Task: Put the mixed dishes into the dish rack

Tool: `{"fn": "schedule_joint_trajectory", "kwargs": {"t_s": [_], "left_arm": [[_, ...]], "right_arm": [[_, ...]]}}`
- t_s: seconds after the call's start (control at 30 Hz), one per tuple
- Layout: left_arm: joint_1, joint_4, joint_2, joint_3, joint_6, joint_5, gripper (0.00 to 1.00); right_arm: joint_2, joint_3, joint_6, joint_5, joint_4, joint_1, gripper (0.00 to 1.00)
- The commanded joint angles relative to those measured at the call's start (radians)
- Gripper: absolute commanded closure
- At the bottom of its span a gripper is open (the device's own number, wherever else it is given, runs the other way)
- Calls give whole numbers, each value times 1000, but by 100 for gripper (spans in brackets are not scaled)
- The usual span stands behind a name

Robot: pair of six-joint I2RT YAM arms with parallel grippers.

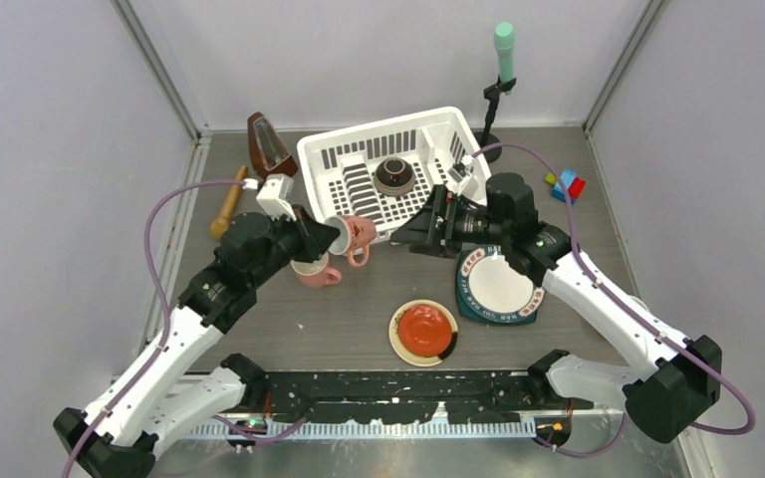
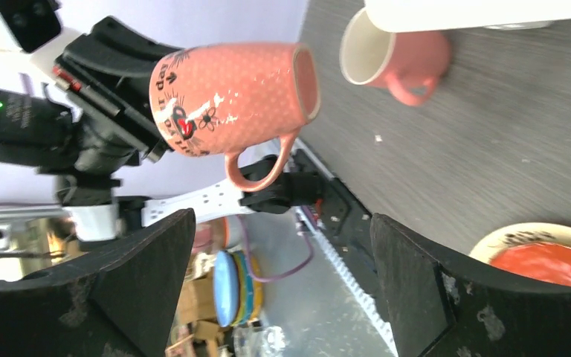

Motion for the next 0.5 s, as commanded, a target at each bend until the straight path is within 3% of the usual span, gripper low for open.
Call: {"fn": "schedule_joint_trajectory", "kwargs": {"t_s": [0.0,0.17,0.37,0.47], "left_arm": [[89,337,-10,-55,-100,189,100],[140,661,32,-141,-256,251,100],[147,820,78,-158,-351,287,100],[147,823,78,-139,-352,297,100]], "right_arm": [[16,-61,240,-115,364,27,6],[86,-55,338,-99,500,78,8],[157,-22,394,-23,578,129,13],[169,-23,404,12,587,130,20]]}}
